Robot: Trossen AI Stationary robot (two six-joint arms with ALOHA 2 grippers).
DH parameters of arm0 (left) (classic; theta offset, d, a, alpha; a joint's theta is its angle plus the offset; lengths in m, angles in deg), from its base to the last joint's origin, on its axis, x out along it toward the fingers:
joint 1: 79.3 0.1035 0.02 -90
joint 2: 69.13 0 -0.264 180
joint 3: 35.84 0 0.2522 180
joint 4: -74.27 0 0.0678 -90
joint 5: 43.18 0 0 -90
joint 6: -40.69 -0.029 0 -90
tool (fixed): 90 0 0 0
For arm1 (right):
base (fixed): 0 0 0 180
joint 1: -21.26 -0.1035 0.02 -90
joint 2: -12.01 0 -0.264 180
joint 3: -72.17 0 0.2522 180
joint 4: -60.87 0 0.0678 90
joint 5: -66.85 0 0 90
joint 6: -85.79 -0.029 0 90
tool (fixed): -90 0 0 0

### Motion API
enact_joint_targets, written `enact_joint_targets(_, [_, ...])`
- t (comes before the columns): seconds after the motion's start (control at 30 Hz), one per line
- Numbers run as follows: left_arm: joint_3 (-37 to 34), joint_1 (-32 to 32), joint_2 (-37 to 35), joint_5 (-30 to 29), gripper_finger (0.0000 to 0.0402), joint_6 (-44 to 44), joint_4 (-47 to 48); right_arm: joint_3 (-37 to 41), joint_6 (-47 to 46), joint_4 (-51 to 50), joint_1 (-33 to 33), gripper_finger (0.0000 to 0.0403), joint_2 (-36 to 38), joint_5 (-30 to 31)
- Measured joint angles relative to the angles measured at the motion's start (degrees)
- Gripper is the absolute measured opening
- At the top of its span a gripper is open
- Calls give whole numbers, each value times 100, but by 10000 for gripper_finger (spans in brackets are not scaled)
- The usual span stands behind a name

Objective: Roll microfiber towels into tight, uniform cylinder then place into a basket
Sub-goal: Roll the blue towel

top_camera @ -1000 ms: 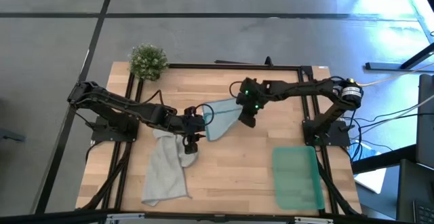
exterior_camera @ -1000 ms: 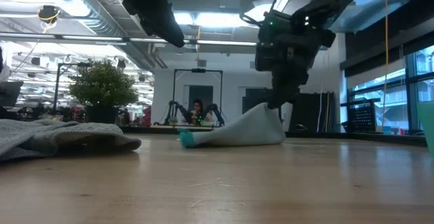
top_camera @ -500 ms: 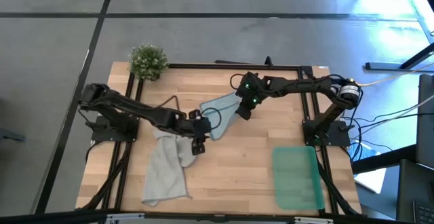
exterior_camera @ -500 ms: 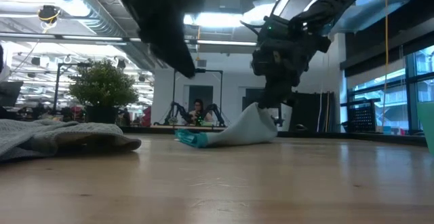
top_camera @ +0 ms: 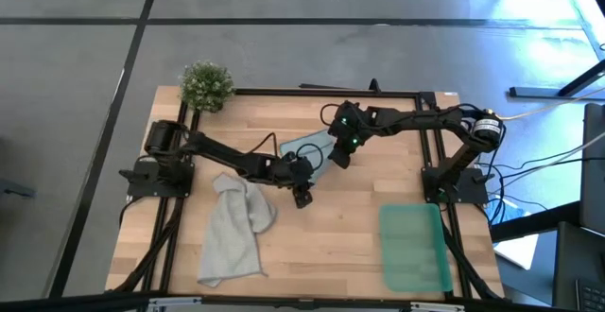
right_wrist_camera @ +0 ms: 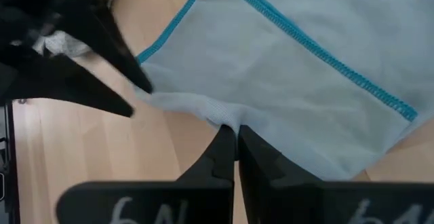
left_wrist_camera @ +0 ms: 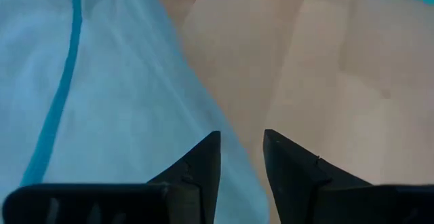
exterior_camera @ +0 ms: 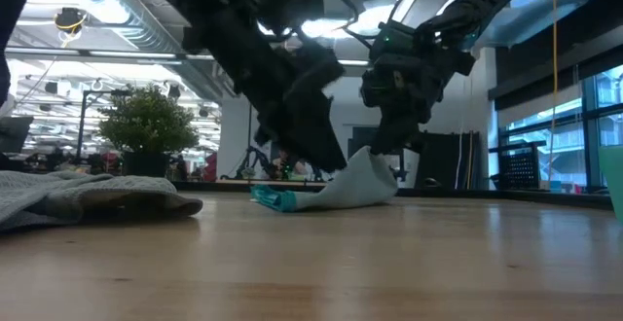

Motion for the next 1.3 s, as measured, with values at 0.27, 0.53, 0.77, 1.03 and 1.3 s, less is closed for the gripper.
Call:
enact_joint_targets(0.27, [-4, 93, 188, -106, 108, 288, -209, 0, 128, 3, 0, 6, 0, -7])
enact_joint_targets(0.53, [-4, 45, 118, -284, 108, 296, -205, 0, 152, 8, 0, 6, 2, -7])
enact_joint_targets(0.77, [-4, 39, 58, -582, 108, 468, -199, 0, 152, 12, 0, 6, 2, -7])
enact_joint_targets(1.03, [-2, 39, 120, -610, 108, 607, -217, 0, 264, 21, 0, 6, 7, -2])
enact_joint_targets(1.3, [-2, -33, 120, -610, 108, 637, -227, 0, 266, 21, 0, 6, 7, 4])
